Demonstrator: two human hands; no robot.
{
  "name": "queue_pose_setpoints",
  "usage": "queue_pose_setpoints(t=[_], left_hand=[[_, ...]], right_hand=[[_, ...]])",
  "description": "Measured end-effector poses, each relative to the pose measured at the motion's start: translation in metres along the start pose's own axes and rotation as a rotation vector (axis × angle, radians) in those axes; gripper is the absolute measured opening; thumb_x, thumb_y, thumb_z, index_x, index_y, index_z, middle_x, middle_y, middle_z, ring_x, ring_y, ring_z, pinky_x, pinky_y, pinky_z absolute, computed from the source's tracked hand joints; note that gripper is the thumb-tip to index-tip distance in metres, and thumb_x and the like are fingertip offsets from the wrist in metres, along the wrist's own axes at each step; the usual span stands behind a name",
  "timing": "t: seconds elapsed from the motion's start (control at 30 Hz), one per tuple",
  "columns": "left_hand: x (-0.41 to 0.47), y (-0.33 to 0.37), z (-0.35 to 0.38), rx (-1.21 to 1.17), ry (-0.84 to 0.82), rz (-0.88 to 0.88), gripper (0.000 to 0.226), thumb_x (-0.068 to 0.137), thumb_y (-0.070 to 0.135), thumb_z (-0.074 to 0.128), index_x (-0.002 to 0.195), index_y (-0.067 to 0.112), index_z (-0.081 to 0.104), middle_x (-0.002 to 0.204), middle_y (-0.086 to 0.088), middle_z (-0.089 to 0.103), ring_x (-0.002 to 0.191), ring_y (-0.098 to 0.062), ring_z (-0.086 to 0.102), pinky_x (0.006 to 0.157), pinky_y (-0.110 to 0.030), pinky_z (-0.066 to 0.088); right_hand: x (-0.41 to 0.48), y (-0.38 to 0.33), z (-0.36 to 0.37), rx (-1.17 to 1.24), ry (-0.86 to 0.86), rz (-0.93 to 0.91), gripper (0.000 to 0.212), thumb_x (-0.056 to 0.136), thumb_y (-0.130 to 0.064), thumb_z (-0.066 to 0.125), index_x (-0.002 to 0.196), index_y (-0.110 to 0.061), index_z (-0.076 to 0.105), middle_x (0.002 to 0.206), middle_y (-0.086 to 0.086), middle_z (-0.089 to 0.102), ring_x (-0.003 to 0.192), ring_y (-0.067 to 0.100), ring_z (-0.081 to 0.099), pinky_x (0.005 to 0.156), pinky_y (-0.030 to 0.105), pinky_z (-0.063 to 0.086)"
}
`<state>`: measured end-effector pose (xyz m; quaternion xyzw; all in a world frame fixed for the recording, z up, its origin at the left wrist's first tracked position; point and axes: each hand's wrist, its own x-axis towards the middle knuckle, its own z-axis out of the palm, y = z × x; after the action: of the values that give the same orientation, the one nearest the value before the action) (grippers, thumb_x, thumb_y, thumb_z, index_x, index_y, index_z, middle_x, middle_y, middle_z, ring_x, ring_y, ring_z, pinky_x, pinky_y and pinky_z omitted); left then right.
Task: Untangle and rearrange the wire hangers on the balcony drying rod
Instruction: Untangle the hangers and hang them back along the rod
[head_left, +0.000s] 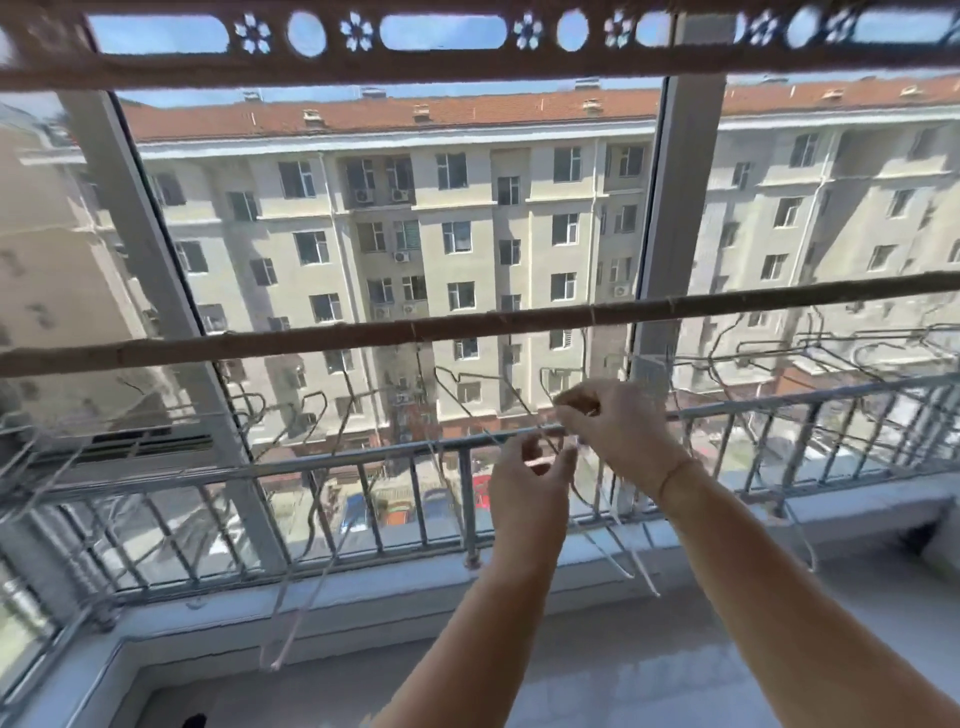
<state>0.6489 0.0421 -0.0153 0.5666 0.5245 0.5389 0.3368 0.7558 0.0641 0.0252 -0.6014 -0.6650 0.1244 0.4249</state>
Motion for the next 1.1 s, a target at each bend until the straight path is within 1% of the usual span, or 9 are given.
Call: queue_pose_setpoints(t=[0.17, 0.27, 0.33, 0.47, 0.67, 0.83, 0.9, 0.97, 1.1], left_hand=[[-0.011, -0.003, -0.013, 0.069, 0.267, 0.124, 0.026, 0.085, 0.025, 0.066, 0.109, 0.019, 0.058, 0.097, 0.003, 0.062, 0.079, -0.004, 0.059, 0.065, -0.01, 0.044], [-0.008, -0.008, -0.039, 0.096, 0.451, 0.205, 0.023, 0.084, 0.021, 0.065, 0.106, 0.015, 0.059, 0.097, 0.002, 0.06, 0.088, -0.012, 0.057, 0.079, -0.024, 0.046], [-0.001, -0.016, -0.056, 0.12, 0.492, 0.146, 0.028, 0.084, 0.02, 0.065, 0.11, 0.011, 0.058, 0.102, -0.001, 0.057, 0.1, -0.018, 0.054, 0.091, -0.031, 0.045], [0.012, -0.033, -0.079, 0.115, 0.344, -0.097, 0.034, 0.084, 0.028, 0.067, 0.109, 0.006, 0.061, 0.104, -0.009, 0.065, 0.101, -0.025, 0.06, 0.091, -0.042, 0.048], [0.014, -0.046, -0.091, 0.045, 0.222, -0.16, 0.018, 0.082, 0.024, 0.068, 0.095, 0.011, 0.07, 0.083, -0.003, 0.072, 0.078, -0.017, 0.066, 0.065, -0.026, 0.049], [0.04, -0.04, -0.106, 0.033, 0.208, -0.074, 0.01, 0.081, 0.018, 0.068, 0.09, 0.015, 0.074, 0.078, -0.006, 0.075, 0.07, -0.018, 0.068, 0.071, -0.035, 0.055], [0.052, -0.037, -0.107, 0.058, 0.201, -0.016, 0.012, 0.082, 0.019, 0.068, 0.09, 0.015, 0.074, 0.073, -0.002, 0.073, 0.06, -0.007, 0.063, 0.06, -0.019, 0.051], [0.062, -0.032, -0.107, 0.072, 0.208, 0.007, 0.014, 0.082, 0.022, 0.068, 0.091, 0.014, 0.074, 0.068, 0.005, 0.07, 0.057, 0.001, 0.061, 0.054, -0.007, 0.045], [0.062, -0.04, -0.103, -0.016, 0.158, -0.076, 0.017, 0.08, 0.018, 0.069, 0.092, 0.007, 0.068, 0.081, -0.013, 0.073, 0.075, -0.026, 0.07, 0.07, -0.034, 0.055]], right_hand=[[-0.008, -0.009, 0.013, 0.068, 0.021, -0.107, 0.017, 0.083, -0.019, 0.064, 0.098, -0.014, 0.07, 0.083, -0.008, 0.064, 0.072, -0.001, 0.056, 0.068, 0.01, 0.045], [-0.008, -0.026, 0.029, 0.177, -0.047, -0.138, 0.014, 0.084, -0.017, 0.064, 0.095, -0.013, 0.07, 0.077, -0.01, 0.063, 0.068, -0.002, 0.056, 0.064, 0.001, 0.042], [-0.006, -0.038, 0.044, 0.223, -0.115, -0.117, 0.014, 0.084, -0.019, 0.063, 0.094, -0.011, 0.07, 0.075, -0.008, 0.064, 0.069, 0.004, 0.058, 0.066, 0.008, 0.044], [0.006, -0.058, 0.077, 0.23, -0.206, -0.029, 0.02, 0.084, -0.019, 0.061, 0.091, -0.003, 0.07, 0.086, 0.012, 0.072, 0.078, 0.019, 0.063, 0.078, 0.032, 0.051], [0.018, -0.057, 0.115, 0.213, -0.254, 0.126, 0.024, 0.082, -0.018, 0.062, 0.088, 0.004, 0.069, 0.086, 0.023, 0.072, 0.073, 0.026, 0.063, 0.078, 0.041, 0.054], [0.036, -0.066, 0.127, 0.395, -0.194, 0.185, 0.011, 0.078, -0.007, 0.064, 0.084, -0.001, 0.071, 0.061, 0.001, 0.063, 0.055, 0.012, 0.055, 0.062, 0.026, 0.051], [0.045, -0.07, 0.128, 0.441, -0.144, 0.21, 0.01, 0.078, -0.007, 0.065, 0.086, -0.004, 0.071, 0.06, -0.003, 0.061, 0.054, 0.008, 0.055, 0.055, 0.016, 0.049], [0.052, -0.072, 0.129, 0.447, -0.121, 0.229, 0.01, 0.079, -0.007, 0.065, 0.086, -0.003, 0.07, 0.061, 0.0, 0.06, 0.055, 0.009, 0.054, 0.057, 0.02, 0.048], [0.045, -0.064, 0.136, 0.467, -0.151, 0.293, 0.01, 0.082, -0.002, 0.061, 0.084, 0.005, 0.068, 0.057, 0.007, 0.055, 0.05, 0.015, 0.05, 0.052, 0.027, 0.046]])
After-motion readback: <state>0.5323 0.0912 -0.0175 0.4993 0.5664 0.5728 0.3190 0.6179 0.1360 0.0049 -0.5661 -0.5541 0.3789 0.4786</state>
